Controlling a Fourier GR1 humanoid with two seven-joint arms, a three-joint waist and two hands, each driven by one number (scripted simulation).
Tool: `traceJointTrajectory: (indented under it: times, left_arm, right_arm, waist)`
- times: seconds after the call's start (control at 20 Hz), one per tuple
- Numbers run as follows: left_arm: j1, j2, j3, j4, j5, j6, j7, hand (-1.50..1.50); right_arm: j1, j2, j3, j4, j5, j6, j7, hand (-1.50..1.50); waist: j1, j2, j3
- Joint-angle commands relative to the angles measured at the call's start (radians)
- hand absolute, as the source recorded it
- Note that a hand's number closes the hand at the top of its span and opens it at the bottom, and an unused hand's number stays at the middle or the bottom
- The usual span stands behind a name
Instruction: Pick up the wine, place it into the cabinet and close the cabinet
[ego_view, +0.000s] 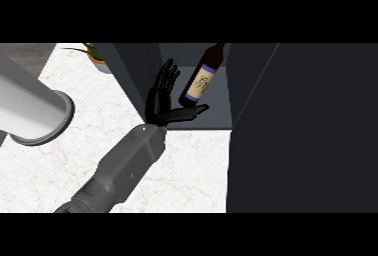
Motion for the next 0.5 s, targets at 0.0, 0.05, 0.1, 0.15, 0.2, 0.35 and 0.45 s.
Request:
traceJointTrajectory:
  times: [0.0, 0.05, 0.1, 0.15, 0.2, 0.35, 0.45]
  left_arm:
    - [0.109, 0.042, -0.036, -0.160, -0.035, 0.066, 0.004, -1.50]
    - [0.126, 0.049, -0.047, -0.227, -0.046, 0.096, 0.021, -1.50]
    - [0.162, 0.054, -0.079, -0.305, -0.060, 0.105, 0.071, -1.50]
    - [0.156, 0.091, -0.085, -0.360, -0.068, 0.125, 0.106, -1.50]
    - [0.190, 0.113, -0.095, -0.414, -0.066, 0.111, 0.121, -1.50]
    - [0.308, 0.166, -0.160, -0.630, -0.103, 0.132, 0.195, -1.50]
    - [0.363, 0.190, -0.207, -0.776, -0.124, 0.197, 0.239, -1.50]
  right_arm:
    - [0.023, 0.003, 0.007, -0.069, -0.013, -0.017, 0.044, -1.50]
    - [0.010, -0.007, -0.011, -0.026, -0.029, 0.002, 0.018, -1.50]
    - [-0.021, -0.010, -0.019, -0.007, -0.001, -0.019, 0.030, -1.50]
    - [0.022, 0.004, 0.016, -0.079, 0.007, -0.021, 0.047, -1.50]
    - [0.050, 0.041, 0.047, 0.023, 0.080, 0.002, -0.062, -1.50]
    - [0.019, 0.009, 0.013, -0.002, 0.024, 0.001, -0.012, -1.50]
    - [0.009, 0.039, 0.067, -0.028, 0.086, -0.040, 0.018, -1.50]
  waist:
    - [0.043, -0.027, 0.010]
    - [0.042, -0.024, 0.010]
    - [0.047, -0.024, 0.010]
    - [0.041, -0.025, 0.010]
    - [0.051, -0.025, 0.011]
    - [0.036, -0.019, 0.010]
    - [0.043, -0.022, 0.010]
